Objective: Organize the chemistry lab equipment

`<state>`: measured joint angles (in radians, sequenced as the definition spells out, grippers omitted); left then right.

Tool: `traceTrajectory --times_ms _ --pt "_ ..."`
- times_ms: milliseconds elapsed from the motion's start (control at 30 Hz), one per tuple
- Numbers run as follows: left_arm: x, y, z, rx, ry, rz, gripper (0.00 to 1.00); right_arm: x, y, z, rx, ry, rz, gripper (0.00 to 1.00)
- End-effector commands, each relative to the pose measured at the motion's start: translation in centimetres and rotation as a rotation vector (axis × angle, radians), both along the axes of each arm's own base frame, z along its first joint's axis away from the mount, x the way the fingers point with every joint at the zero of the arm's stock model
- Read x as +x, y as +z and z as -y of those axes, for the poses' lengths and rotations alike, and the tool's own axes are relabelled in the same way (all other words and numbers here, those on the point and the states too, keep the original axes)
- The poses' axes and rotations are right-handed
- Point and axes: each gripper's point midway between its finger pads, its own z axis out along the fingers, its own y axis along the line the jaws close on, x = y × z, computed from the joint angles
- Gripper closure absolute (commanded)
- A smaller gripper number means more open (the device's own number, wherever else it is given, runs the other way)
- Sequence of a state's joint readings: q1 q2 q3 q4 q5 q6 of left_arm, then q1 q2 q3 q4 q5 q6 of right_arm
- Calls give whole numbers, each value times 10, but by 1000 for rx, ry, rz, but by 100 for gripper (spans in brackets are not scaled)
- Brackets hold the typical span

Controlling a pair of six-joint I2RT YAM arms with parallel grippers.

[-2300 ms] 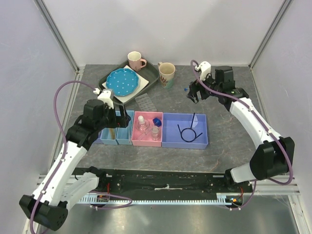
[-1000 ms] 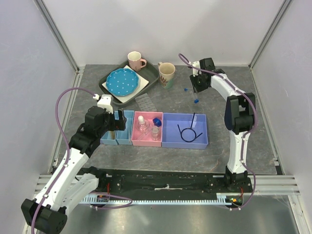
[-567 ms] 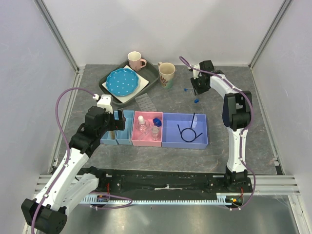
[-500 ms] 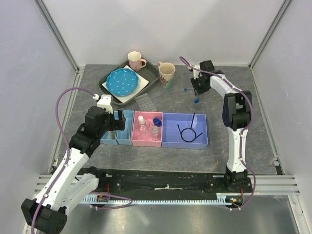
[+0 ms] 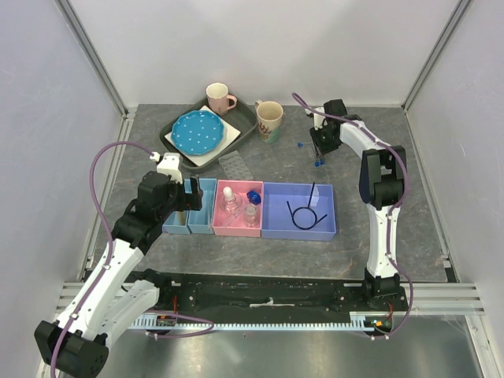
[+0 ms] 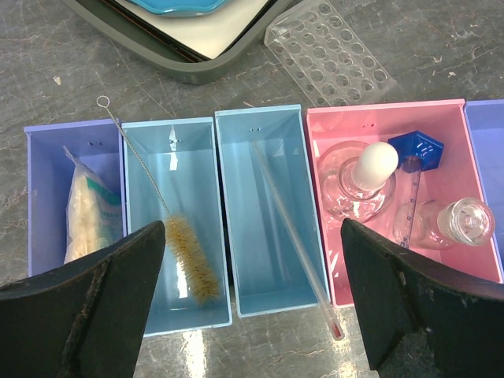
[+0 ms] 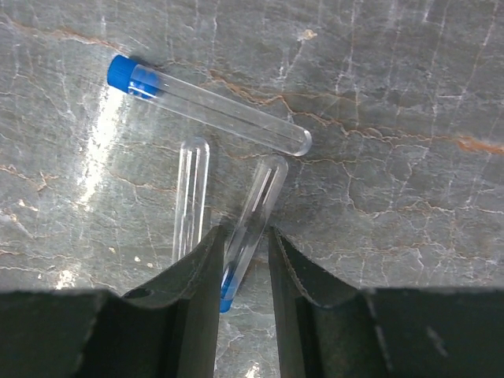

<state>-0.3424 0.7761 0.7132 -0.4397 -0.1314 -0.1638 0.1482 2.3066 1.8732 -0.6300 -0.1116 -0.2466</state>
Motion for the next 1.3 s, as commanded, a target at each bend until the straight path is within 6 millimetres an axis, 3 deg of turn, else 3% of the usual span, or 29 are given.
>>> traceTrajectory --times_ms 0,367,433,500,567,633,733,967,1000,1067,1100,1167,1200,1267 --pt "7 10 -4 24 4 51 2 4 2 17 -25 -46 3 64" --pt "4 17 4 -11 -35 68 2 -12 1 42 14 -99 -21 84" --pt "0 27 21 -63 -124 95 2 -10 9 45 62 -110 -3 85" --pt "-12 42 45 -136 -263 128 7 -8 26 52 113 -132 43 86" --pt "-16 62 57 -197 -316 179 7 -15 48 42 201 -121 78 86" --pt "-21 82 70 -271 -377 209 8 -15 68 47 285 -157 125 86" --pt "-27 103 91 -399 -453 200 7 -30 115 36 436 -158 201 87" --pt "-28 153 153 -698 -645 184 7 -64 218 -14 869 -144 257 87" --pt "-23 169 158 -728 -634 219 7 -67 237 -21 934 -104 284 87" --pt "-16 170 179 -748 -641 198 7 -82 257 -31 1044 -117 268 87" --pt "-10 186 184 -776 -623 228 7 -83 282 -37 1173 -142 264 87" --pt "-2 178 209 -797 -622 168 7 -98 292 -44 1288 -155 224 87" --pt "4 191 215 -825 -596 177 7 -102 309 -46 1374 -168 211 87" --pt "14 176 241 -830 -585 109 9 -111 310 -49 1419 -183 181 87"
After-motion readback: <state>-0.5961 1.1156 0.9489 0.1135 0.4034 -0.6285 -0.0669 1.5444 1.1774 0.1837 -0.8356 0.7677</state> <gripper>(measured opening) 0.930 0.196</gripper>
